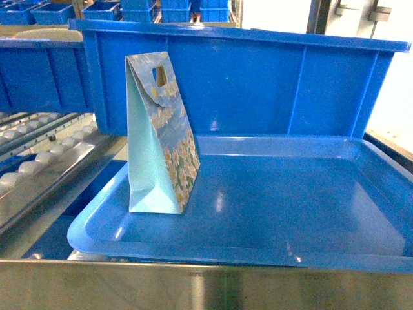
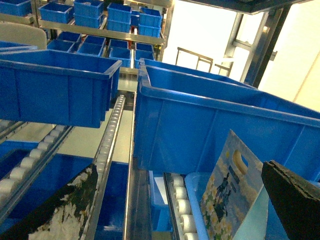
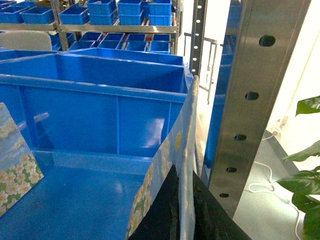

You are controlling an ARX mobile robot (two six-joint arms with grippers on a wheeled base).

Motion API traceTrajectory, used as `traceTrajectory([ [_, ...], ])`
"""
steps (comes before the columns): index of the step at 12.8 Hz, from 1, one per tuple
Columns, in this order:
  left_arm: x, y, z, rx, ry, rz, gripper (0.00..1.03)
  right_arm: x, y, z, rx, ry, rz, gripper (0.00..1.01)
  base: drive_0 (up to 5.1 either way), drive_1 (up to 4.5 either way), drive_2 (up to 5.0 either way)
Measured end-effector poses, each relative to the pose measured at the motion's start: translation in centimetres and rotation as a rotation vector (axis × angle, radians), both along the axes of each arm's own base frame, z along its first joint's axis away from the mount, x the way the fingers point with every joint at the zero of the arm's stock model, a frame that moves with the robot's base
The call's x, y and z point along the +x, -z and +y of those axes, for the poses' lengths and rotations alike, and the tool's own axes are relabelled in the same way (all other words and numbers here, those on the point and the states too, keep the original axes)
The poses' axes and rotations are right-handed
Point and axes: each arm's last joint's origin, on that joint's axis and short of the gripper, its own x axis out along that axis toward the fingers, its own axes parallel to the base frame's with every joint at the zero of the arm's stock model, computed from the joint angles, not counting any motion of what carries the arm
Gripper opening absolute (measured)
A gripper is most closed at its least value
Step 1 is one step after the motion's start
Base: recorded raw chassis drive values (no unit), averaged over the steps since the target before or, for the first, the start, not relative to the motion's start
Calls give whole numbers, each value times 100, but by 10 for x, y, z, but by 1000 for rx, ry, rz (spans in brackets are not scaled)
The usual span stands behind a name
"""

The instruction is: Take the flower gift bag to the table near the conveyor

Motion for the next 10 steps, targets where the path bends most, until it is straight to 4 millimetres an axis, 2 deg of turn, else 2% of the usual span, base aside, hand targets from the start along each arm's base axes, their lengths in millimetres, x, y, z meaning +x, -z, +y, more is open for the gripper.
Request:
traceTrajectory([
  [1,7,0,-9,-5,26,13,98,0,0,0,0,0,0,3,0,0,0],
  [3,30,-1,-41,36,111,43,98,0,0,0,0,0,0,3,0,0,0],
  [10,103,17,-105,126,162,262,98,0,0,0,0,0,0,3,0,0,0],
])
